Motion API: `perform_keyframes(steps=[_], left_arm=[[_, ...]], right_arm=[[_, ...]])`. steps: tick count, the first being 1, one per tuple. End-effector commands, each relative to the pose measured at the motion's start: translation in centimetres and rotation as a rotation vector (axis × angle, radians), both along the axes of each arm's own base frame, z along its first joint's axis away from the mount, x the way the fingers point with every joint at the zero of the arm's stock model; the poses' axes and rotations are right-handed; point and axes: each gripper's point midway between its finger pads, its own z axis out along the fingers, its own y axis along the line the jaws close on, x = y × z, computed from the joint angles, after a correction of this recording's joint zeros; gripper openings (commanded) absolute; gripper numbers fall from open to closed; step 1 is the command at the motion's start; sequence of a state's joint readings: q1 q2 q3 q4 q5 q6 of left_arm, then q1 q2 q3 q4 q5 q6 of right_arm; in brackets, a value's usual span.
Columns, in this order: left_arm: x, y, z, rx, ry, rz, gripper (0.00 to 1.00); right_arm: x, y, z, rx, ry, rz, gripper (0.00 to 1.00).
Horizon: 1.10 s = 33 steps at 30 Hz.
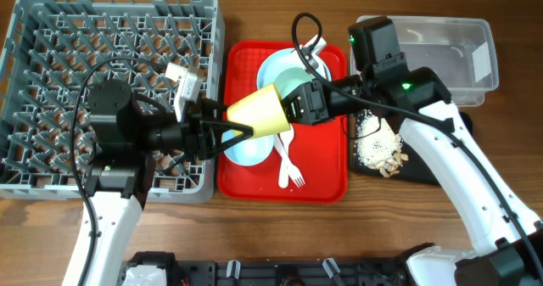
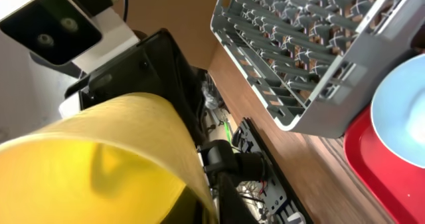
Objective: Sort waste into correct bins and load items into the dishwasher rack
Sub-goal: 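Lower the yellow cup into the dish rack with the left gripper and release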
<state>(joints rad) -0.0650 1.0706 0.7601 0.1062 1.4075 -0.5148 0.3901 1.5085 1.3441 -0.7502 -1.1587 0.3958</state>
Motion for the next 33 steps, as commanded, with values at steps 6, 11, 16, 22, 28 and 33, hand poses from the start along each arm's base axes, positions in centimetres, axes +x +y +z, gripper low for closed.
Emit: perform_keyframes(steps=[6,11,16,22,28,33], left_arm=[[0.1,-0.6,0.2,0.015,-0.051,0.011,0.04],[3.5,2.1,-4.2,0.155,0.039,0.26,0.04],[5.7,7.6,-8.8,0.312,0.231,0.552,0.04],[3.7,18.8,-12.8,0.697,0.564,1.047,0.04],[0.7,26.2,-10.1,0.989,0.616,1.358,0.04],[0.1,27.4,-11.8,1.093,0.698,1.366,0.04]], right_arm=[[1.5,-1.6,-2.1,-0.115,0.012,-0.097,0.3],[3.1,-6.1,-1.6,-0.132,-0.026,-0.2,0.41],[4.0,-11.1,-3.0,-0.298,-0.069,-0.343,0.42],[2.8,-16.0,-6.5,-0.632,-0.071,-0.427,0.45],[2.4,-17.1,-7.3,-0.71,-0.052,-0.444,0.45],[2.4,-17.1,-7.4,-0.711,-0.049,-0.444,0.45]])
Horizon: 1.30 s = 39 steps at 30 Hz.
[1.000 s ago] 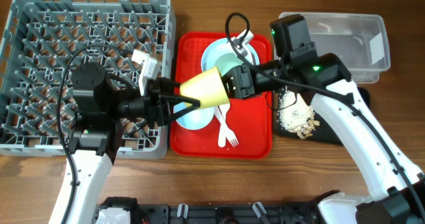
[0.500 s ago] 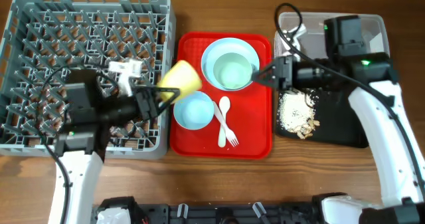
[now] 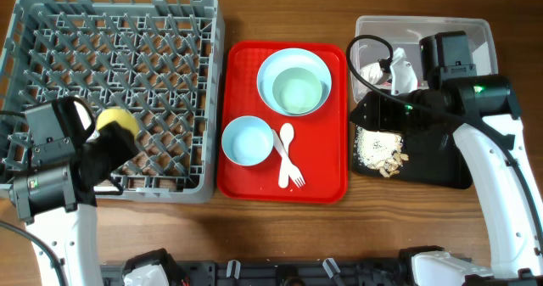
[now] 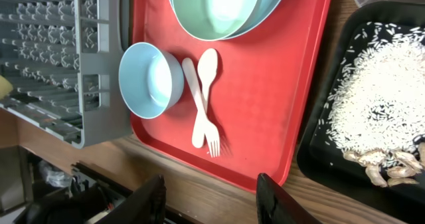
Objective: Sort waste into correct bins and load items into the dishwasher rack
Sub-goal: 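Lower the yellow cup into the dish rack with the left gripper and release, then grasp the light-blue bowl on the red tray with the left gripper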
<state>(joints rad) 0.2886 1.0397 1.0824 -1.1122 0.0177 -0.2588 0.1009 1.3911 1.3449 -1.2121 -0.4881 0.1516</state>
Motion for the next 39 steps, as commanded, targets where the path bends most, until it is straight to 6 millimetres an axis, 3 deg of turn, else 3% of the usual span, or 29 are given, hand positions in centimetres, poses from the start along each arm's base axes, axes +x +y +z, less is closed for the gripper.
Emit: perform_keyframes(steps=[1,9,14,16,18,19,20,26,28,30,35,37,39], left_arm=[[-0.2,2.2,-1.2,0.089,0.098,0.049,0.04],[2.4,0.7,-6.5,-0.073,0.24,-0.011,0.04],[2.9,-0.1,-6.8,-0.125,0.235,-0.03,0.04],[2.8,-0.1,-6.9,-0.125,0.237,-0.03,0.14],[2.9,-0.1,-6.8,-0.125,0.236,-0.03,0.47],[2.9,-0.1,-6.8,-0.125,0.236,-0.03,0.91],[2.8,-0.1,-6.9,-0.126,0.238,-0.03,1.0],[2.8,-0.3,-6.6,-0.13,0.227,-0.033,1.0],[3.2,-1.0,-5.7,-0.157,0.179,-0.052,1.0],[4.0,-2.4,-3.6,-0.196,0.07,-0.098,1.0],[5.6,-8.6,2.7,-0.185,-0.216,-0.345,1.0],[6.1,-11.9,3.8,-0.171,-0.267,-0.463,1.0],[6.4,-14.1,3.4,-0.144,-0.26,-0.535,1.0]], right_arm=[[0.0,-0.5,0.2,-0.027,-0.022,0.003,0.45],[-0.1,-0.5,0.2,-0.027,-0.018,0.004,0.44],[-0.1,-0.5,0.2,-0.027,-0.018,0.004,0.44],[-0.1,-0.5,0.2,-0.027,-0.017,0.004,0.44],[-0.1,-0.5,0.2,-0.028,-0.017,0.004,0.44],[-0.1,-0.5,0.2,-0.028,-0.016,0.004,0.44],[-0.2,-0.5,0.2,-0.028,-0.014,0.004,0.44],[-0.2,-0.5,0.1,-0.028,-0.013,0.004,0.44],[-0.2,-0.5,0.1,-0.028,-0.013,0.004,0.45],[-0.2,-0.5,0.1,-0.029,-0.013,0.004,0.45],[-1.0,-1.8,-0.7,-0.104,0.029,-0.017,0.49],[-1.3,-3.8,-1.4,-0.206,0.074,-0.126,0.49],[-1.4,-5.9,-1.6,-0.3,0.094,-0.244,0.49]])
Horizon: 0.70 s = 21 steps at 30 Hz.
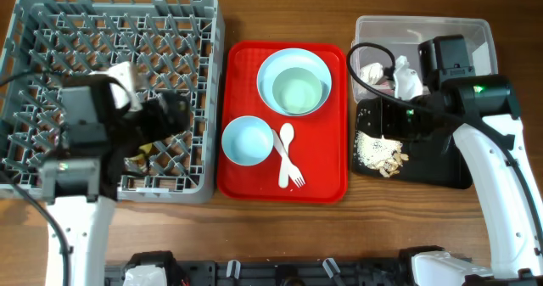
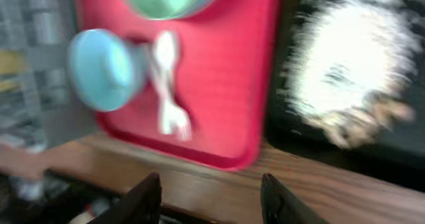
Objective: Sort waste into correct bins and load items into the dishwasher rack
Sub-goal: 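Grasp the light-blue bowl on the red tray with the left gripper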
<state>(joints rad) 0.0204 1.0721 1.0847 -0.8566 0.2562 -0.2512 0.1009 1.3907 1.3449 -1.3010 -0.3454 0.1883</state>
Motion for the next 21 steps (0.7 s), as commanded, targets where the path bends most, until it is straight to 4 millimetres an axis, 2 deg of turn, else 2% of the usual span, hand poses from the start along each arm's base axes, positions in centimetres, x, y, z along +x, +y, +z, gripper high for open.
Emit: perform_keyframes(steps=[1,2,3,4,5,7,9,11,14,16,19,20,21], left_arm=[[0.4,-5.2,-0.5,0.046,-0.009,-0.167,1.0],[0.4,-6.5,-1.1,0.058,0.004,-0.203,1.0],[0.3,-7.9,-1.9,0.069,0.024,-0.247,1.0],[0.3,-9.7,-3.1,0.091,0.053,-0.299,1.0],[0.2,-11.3,-4.4,0.113,0.081,-0.343,1.0],[0.0,-13.9,-6.8,0.144,0.129,-0.416,1.0],[-0.5,-17.0,-10.2,0.173,0.195,-0.502,1.0],[-1.1,-19.0,-13.2,0.203,0.251,-0.556,1.0],[-1.9,-19.7,-18.0,0.296,0.348,-0.586,0.95],[-2.6,-19.8,-20.2,0.323,0.404,-0.601,0.88],[-3.1,-19.6,-21.8,0.344,0.451,-0.607,0.69],[-3.1,-19.6,-21.8,0.345,0.455,-0.607,0.54],[-3.1,-19.6,-21.8,0.344,0.451,-0.607,0.48]], right_arm=[[0.0,-4.6,0.1,-0.218,-0.008,-0.235,0.49],[0.0,-4.9,0.3,-0.23,-0.017,-0.255,0.5],[0.0,-5.1,0.6,-0.235,-0.035,-0.268,0.59],[0.0,-5.1,0.9,-0.233,-0.052,-0.27,0.74],[0.0,-5.1,1.1,-0.231,-0.062,-0.269,0.78],[0.0,-5.1,1.2,-0.235,-0.066,-0.252,0.79],[-0.2,-5.1,1.1,-0.237,-0.059,-0.25,0.79],[-0.2,-5.1,1.1,-0.238,-0.056,-0.249,0.79],[-0.3,-5.1,1.1,-0.238,-0.056,-0.249,0.79],[-0.3,-5.2,1.1,-0.239,-0.056,-0.249,0.79],[-0.3,-5.1,1.1,-0.238,-0.056,-0.249,0.79],[-0.3,-5.1,1.1,-0.238,-0.056,-0.249,0.79],[-0.3,-5.1,1.1,-0.238,-0.056,-0.249,0.79]])
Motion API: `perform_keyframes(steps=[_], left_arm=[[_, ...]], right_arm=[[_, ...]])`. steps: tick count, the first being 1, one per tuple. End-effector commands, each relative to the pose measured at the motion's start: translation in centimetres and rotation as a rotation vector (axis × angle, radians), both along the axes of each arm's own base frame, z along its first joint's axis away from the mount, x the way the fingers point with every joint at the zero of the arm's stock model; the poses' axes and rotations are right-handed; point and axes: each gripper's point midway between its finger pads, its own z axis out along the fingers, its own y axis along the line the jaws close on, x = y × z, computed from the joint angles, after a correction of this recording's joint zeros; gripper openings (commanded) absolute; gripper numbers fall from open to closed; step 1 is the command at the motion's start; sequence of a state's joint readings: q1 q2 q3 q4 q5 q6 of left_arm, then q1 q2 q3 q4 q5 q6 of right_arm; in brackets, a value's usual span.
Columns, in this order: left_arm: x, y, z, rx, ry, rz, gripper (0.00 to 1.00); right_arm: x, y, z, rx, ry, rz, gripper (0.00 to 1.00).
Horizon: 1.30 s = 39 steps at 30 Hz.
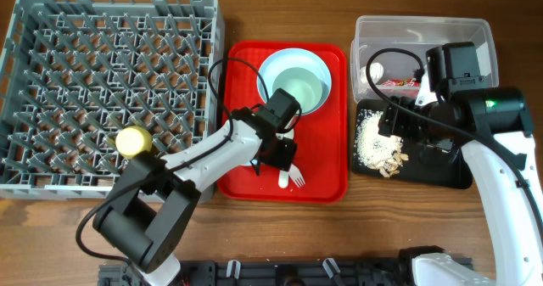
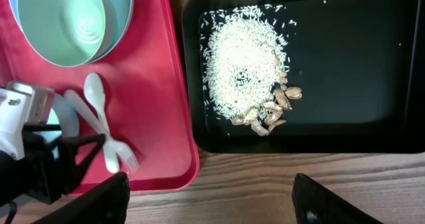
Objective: Sort waste into correct bins and load items into the dishwasher rack
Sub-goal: 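Grasp the light-blue bowl on the red tray with the left gripper, then place the light-blue bowl upside down in the dish rack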
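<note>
A yellow cup (image 1: 131, 139) rests in the grey dishwasher rack (image 1: 51, 31) near its front edge. My left gripper (image 1: 277, 148) is low over the small blue bowl (image 2: 64, 119) on the red tray (image 1: 331, 180), hiding most of it; its jaws cannot be made out. A white spoon (image 2: 93, 94) and fork (image 2: 118, 154) lie beside it. Behind them a green bowl sits inside a larger blue bowl (image 1: 293, 86). My right gripper (image 2: 216, 203) hangs wide open and empty above the front of the black tray (image 2: 345, 64), which holds rice and peanuts (image 2: 249, 58).
A clear plastic bin (image 1: 424, 36) with some waste scraps stands behind the black tray. The bare wooden table edge runs along the front. The left arm stretches from the front across the rack's corner to the red tray.
The left gripper was over the rack's front with the yellow cup; now the cup sits in the rack and the gripper is at the small blue bowl. The right gripper stays open over the black tray.
At first both grippers met at the yellow cup above the red tray. Then the left held the cup at the rack's front left, the right open by the black tray. Later the left was over the rack. Now the cup is racked.
</note>
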<state>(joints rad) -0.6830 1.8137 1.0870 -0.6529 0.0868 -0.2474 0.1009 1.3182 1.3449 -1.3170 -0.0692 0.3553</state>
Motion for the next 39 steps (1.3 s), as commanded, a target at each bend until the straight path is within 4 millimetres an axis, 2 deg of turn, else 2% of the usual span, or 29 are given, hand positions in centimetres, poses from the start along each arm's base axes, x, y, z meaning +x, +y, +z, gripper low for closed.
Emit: perform_keyframes(steps=[1,4,5,6,9,14,16,20,22,25,27,28,31,35,39], left_arm=[[0.3,0.0,0.2,0.012,-0.018,0.0,0.45],[0.5,-0.1,0.9,-0.001,-0.034,0.0,0.24],[0.6,-0.2,1.4,-0.011,-0.047,0.0,0.07],[0.7,-0.3,1.9,-0.02,-0.058,0.0,0.04],[1.0,-0.5,4.0,-0.06,-0.106,0.001,0.04],[1.8,0.0,10.1,-0.161,-0.236,0.027,0.04],[2.7,1.4,13.2,-0.212,-0.307,0.073,0.04],[5.0,5.8,19.7,-0.39,-0.437,0.147,0.04],[6.4,8.2,21.8,-0.49,-0.471,0.186,0.04],[8.3,12.2,23.4,-0.639,-0.488,0.242,0.04],[9.1,13.7,24.5,-0.783,-0.477,0.233,0.04],[9.7,14.8,24.7,-0.868,-0.462,0.23,0.04],[10.6,16.6,23.9,-0.979,-0.417,0.241,0.04],[12.2,19.3,21.7,-1.062,-0.38,0.283,0.04],[13.9,21.7,19.1,-1.069,-0.384,0.329,0.04]], right_arm=[[0.0,-0.5,0.3,-0.017,-0.012,-0.021,0.79],[-0.1,-0.5,0.3,-0.017,-0.009,-0.02,0.79],[-0.1,-0.5,0.3,-0.017,-0.009,-0.02,0.79],[-0.1,-0.5,0.3,-0.017,-0.009,-0.02,0.79],[-0.1,-0.5,0.3,-0.017,-0.009,-0.02,0.79],[-0.2,-0.5,0.2,-0.018,-0.006,-0.019,0.79],[-0.2,-0.5,0.2,-0.019,-0.006,-0.015,0.79],[-0.2,-0.5,0.2,-0.024,-0.008,0.003,0.79],[-0.2,-0.5,0.2,-0.024,-0.008,0.003,0.79],[-0.2,-0.5,0.2,-0.024,-0.007,0.005,0.79],[-0.2,-0.5,0.2,-0.024,-0.007,0.005,0.79],[-0.2,-0.5,0.2,-0.024,-0.007,0.005,0.79],[-0.2,-0.4,0.2,-0.021,-0.007,0.006,0.79],[-0.2,-0.4,0.2,-0.021,-0.004,0.006,0.79],[-0.3,-0.4,0.2,-0.021,-0.002,0.006,0.78]])
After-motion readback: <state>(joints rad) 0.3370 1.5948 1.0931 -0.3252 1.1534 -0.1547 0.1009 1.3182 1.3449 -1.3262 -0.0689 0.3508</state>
